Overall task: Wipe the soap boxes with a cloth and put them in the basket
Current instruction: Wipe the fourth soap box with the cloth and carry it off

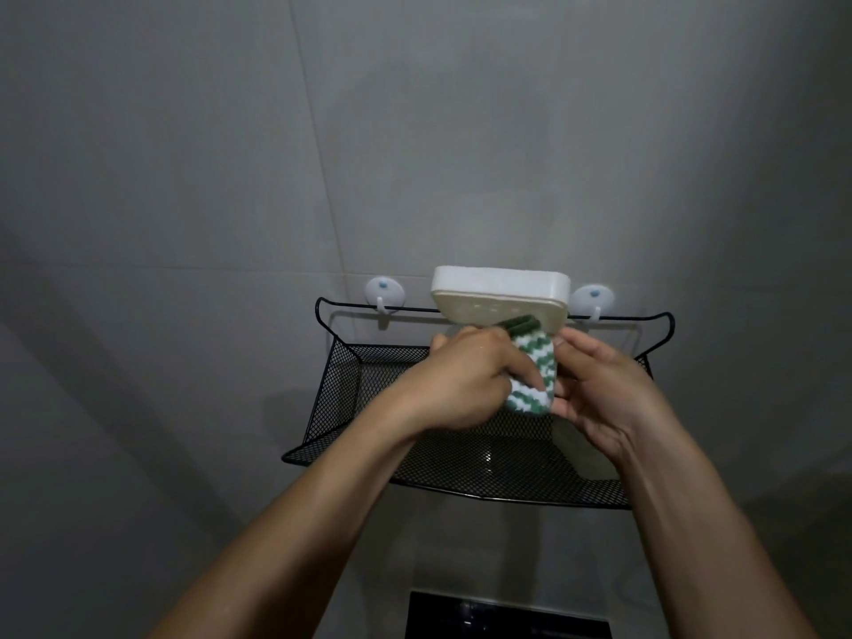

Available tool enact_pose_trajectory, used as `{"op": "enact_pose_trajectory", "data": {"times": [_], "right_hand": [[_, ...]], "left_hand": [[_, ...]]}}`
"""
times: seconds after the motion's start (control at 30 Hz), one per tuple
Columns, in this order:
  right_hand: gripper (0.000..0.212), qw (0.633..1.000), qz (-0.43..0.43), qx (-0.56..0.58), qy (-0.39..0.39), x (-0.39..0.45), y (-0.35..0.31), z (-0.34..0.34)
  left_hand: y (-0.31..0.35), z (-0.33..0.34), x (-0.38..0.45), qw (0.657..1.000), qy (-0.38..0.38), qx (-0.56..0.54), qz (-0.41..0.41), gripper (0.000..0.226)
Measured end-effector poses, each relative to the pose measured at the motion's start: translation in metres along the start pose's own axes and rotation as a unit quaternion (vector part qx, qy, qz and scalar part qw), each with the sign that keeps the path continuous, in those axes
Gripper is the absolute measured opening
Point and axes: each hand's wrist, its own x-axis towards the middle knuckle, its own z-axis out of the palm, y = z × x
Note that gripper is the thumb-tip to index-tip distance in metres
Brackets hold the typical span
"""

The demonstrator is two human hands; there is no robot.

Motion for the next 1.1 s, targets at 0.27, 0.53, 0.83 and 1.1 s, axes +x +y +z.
{"op": "enact_pose_trajectory", "data": {"times": [0.27, 0.53, 0.83, 1.1], "right_hand": [[0.022, 0.999, 0.023, -0.028, 0.039, 0.0, 0.005, 0.002], [0.023, 0.997, -0.007, -0.069, 0.016, -0.002, 0.002, -0.003], [0.02, 0.998, -0.005, -0.054, 0.019, -0.001, -0.001, -0.008], [0.021, 0.998, -0.002, -0.067, 0.009, 0.001, 0.005, -0.002]], "left_hand": [[-0.002, -0.005, -0.005, 0.999, -0.036, 0.008, -0.001, 0.046], [0.0, -0.005, -0.011, 0.997, -0.05, 0.053, 0.014, 0.047], [-0.023, -0.016, -0.015, 0.976, 0.03, 0.213, 0.031, 0.024], [-0.007, -0.007, -0.007, 0.974, 0.031, 0.203, 0.096, 0.042]]}}
